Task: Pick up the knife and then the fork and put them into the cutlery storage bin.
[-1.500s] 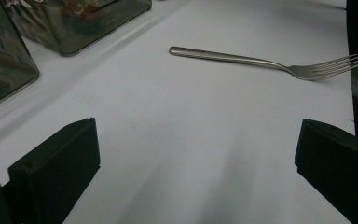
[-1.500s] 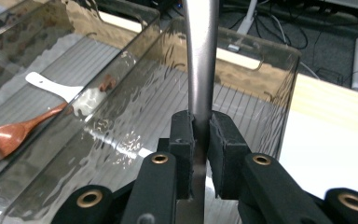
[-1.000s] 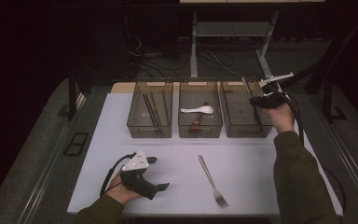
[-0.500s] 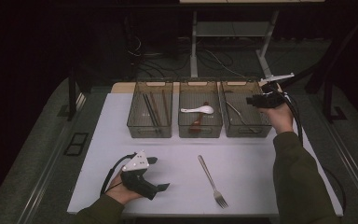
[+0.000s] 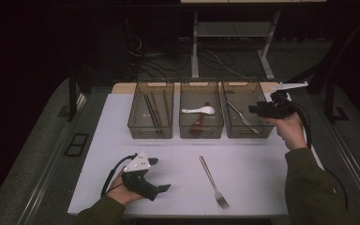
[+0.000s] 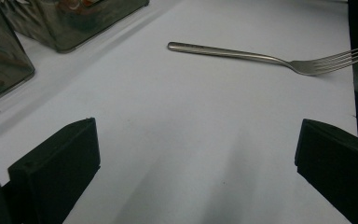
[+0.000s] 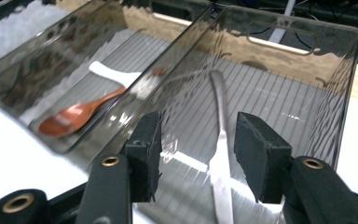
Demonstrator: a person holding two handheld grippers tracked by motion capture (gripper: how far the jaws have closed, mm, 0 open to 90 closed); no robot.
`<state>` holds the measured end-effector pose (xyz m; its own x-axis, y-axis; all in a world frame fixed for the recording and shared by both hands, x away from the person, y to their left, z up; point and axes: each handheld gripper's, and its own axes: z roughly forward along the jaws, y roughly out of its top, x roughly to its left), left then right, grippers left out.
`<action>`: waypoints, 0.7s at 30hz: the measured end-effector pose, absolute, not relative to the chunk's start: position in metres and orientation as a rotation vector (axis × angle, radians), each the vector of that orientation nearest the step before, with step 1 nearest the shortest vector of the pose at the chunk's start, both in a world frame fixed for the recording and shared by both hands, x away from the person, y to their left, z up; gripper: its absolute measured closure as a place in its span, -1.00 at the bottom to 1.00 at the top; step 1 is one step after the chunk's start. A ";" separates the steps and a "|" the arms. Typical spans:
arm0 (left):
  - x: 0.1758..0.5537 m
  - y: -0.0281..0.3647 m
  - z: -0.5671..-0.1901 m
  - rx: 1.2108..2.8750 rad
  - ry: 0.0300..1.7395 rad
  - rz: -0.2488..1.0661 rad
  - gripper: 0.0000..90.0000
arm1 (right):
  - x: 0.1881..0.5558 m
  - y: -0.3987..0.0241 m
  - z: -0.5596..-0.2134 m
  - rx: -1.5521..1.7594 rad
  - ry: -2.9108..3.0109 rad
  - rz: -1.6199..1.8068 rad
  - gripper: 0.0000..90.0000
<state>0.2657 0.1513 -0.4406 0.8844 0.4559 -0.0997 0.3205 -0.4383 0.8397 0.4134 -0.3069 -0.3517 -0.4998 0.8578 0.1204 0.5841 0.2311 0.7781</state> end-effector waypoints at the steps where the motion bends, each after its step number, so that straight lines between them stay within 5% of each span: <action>1: 0.266 0.151 -0.441 2.064 0.561 0.174 -1.00 | 0.409 -0.306 -0.351 1.333 2.187 1.145 0.12; 7: 0.265 0.151 -0.440 2.068 0.565 0.177 -1.00 | 0.382 -0.302 -0.354 1.278 2.207 1.150 0.17; 15: 0.266 0.152 -0.441 2.071 0.564 0.176 -1.00 | 0.343 -0.286 -0.380 1.181 2.365 1.128 0.90; 21: 0.266 0.153 -0.440 2.069 0.565 0.177 -1.00 | 0.318 -0.269 -0.395 1.083 2.481 1.156 1.00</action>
